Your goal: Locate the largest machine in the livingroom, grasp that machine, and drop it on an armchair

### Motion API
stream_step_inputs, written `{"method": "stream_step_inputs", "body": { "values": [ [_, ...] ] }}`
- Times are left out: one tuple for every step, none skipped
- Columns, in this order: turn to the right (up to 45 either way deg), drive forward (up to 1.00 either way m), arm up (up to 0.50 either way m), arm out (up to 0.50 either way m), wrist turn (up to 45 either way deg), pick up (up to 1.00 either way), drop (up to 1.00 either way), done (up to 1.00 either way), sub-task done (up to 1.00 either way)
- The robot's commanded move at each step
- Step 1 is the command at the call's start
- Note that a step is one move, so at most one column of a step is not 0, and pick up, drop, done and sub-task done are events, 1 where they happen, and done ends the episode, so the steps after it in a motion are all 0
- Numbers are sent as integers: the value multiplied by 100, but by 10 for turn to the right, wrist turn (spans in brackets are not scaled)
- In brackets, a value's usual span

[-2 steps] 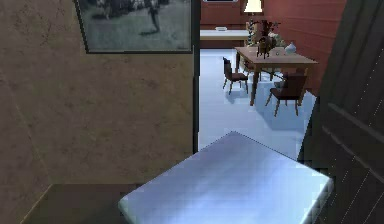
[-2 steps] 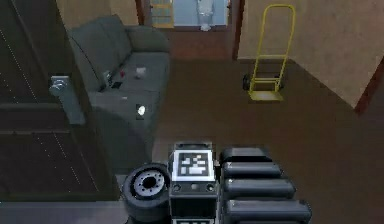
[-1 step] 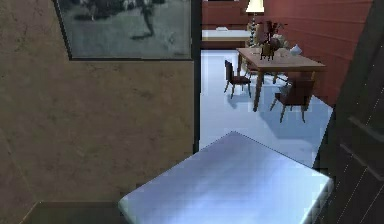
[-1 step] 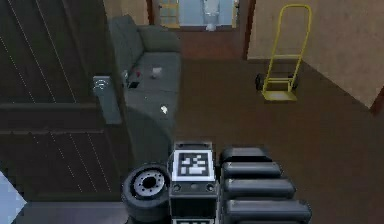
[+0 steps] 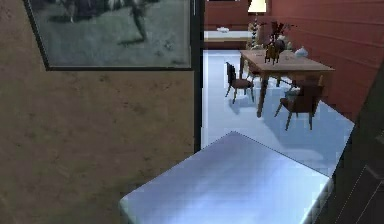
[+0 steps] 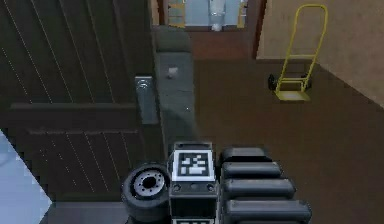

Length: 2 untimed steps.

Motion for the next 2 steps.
{"method": "stream_step_inputs", "body": {
  "values": [
    [150, 0, 0, 0, 0, 0, 0, 0, 0],
    [0, 100, 0, 0, 0, 0, 0, 0, 0]
  ]
}}
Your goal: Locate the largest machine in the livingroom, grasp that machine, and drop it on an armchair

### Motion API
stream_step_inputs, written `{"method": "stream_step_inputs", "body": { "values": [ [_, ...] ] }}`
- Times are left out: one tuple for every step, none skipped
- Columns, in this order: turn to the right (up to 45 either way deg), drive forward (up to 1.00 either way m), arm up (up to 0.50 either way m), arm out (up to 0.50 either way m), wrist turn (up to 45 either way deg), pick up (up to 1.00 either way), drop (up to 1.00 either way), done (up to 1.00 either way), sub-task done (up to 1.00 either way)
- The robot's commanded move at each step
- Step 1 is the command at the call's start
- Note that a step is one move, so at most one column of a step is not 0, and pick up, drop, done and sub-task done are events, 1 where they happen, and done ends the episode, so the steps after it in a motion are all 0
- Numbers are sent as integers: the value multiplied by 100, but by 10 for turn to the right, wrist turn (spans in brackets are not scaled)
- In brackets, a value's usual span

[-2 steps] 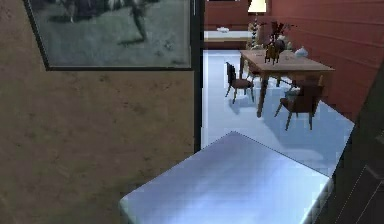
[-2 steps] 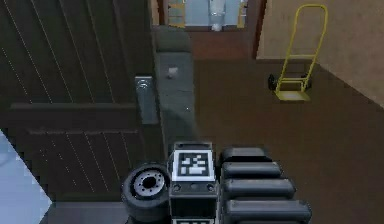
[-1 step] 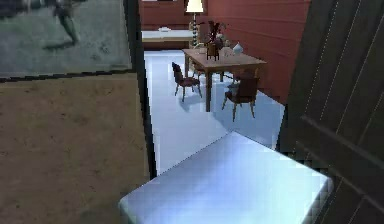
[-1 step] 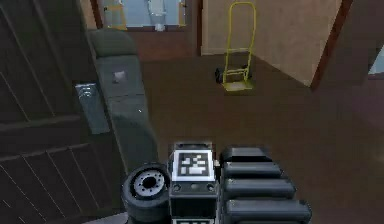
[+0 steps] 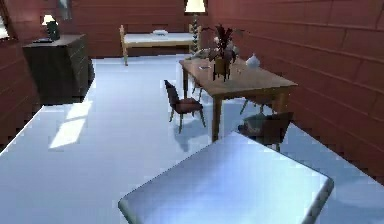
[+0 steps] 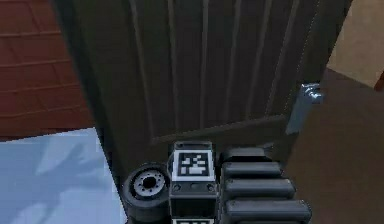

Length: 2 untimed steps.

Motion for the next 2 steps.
{"method": "stream_step_inputs", "body": {
  "values": [
    [60, 0, 0, 0, 0, 0, 0, 0, 0],
    [0, 40, 0, 0, 0, 0, 0, 0, 0]
  ]
}}
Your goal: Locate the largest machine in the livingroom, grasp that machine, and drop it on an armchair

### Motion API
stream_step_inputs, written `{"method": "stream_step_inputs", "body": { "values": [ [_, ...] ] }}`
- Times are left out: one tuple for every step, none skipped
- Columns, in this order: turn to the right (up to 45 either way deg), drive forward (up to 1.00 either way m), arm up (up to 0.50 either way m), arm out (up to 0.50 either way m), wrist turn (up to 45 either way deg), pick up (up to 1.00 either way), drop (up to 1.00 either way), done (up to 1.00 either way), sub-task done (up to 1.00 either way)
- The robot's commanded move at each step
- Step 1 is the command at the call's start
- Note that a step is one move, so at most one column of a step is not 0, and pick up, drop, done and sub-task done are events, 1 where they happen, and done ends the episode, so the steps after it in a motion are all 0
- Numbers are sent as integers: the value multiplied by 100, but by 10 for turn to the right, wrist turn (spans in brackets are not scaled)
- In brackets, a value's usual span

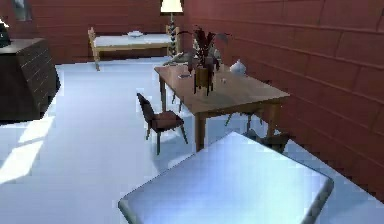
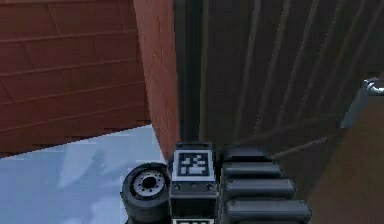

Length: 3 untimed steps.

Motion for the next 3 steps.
{"method": "stream_step_inputs", "body": {
  "values": [
    [-330, 0, 0, 0, 0, 0, 0, 0, 0],
    [0, 100, 0, 0, 0, 0, 0, 0, 0],
    [-60, 0, 0, 0, 0, 0, 0, 0, 0]
  ]
}}
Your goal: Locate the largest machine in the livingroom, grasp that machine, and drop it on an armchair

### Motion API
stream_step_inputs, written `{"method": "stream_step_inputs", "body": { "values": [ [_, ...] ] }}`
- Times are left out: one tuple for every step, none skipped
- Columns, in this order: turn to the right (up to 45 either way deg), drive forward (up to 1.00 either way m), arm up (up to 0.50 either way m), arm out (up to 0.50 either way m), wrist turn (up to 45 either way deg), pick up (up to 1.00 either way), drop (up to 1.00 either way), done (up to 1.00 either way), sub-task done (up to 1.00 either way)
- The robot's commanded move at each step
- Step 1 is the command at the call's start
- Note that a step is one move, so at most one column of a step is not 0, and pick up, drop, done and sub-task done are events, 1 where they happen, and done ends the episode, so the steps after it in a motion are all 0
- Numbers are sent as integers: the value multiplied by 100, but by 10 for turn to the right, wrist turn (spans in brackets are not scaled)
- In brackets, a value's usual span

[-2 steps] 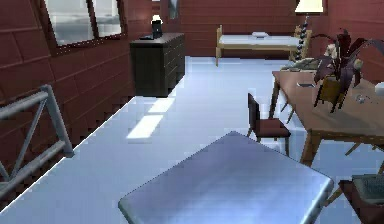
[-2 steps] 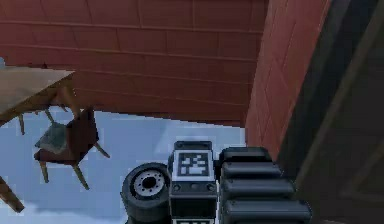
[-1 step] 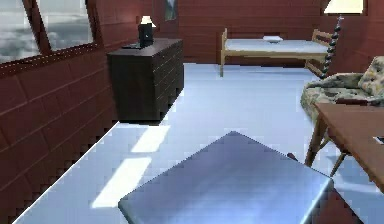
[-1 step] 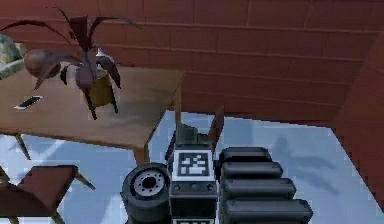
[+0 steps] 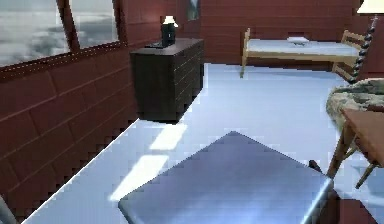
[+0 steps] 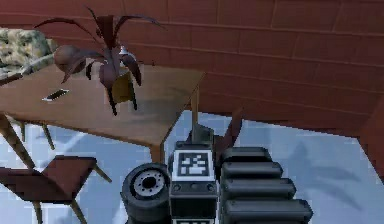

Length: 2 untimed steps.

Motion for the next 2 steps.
{"method": "stream_step_inputs", "body": {
  "values": [
    [0, 65, 0, 0, 0, 0, 0, 0, 0],
    [150, 0, 0, 0, 0, 0, 0, 0, 0]
  ]
}}
